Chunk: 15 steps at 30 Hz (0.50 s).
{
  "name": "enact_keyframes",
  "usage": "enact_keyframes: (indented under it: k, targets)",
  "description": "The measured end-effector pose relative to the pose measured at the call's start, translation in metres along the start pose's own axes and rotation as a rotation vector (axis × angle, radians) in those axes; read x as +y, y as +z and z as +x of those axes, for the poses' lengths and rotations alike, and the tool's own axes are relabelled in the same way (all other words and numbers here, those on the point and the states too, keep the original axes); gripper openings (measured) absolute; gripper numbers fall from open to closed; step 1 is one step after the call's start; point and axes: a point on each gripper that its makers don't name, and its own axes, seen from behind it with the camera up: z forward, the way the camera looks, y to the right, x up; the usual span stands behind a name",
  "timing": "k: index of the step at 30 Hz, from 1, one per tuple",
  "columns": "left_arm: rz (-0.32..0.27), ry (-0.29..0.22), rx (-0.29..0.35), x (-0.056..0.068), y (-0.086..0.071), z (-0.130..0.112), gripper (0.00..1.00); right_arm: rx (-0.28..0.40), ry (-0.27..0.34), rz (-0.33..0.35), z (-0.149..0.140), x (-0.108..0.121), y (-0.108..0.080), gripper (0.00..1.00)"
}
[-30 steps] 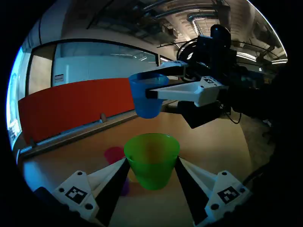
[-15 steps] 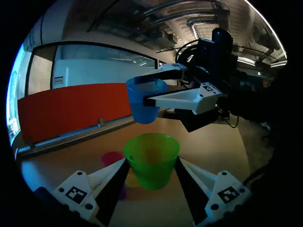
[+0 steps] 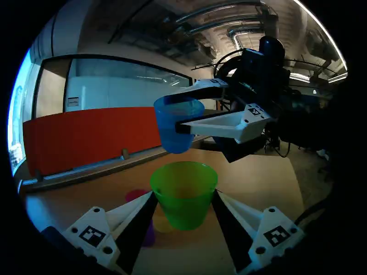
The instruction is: Pour water
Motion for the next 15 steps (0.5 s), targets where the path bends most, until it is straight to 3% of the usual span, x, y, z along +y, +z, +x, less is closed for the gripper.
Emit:
enact_keyframes:
  k: [15]
  targets:
    - [-0.006,-0.003,0.018,0.0040,0.0000,0.0032,0.83,-0.011,-0.055,0.007,0.0039,0.0006,0.0017,0.93]
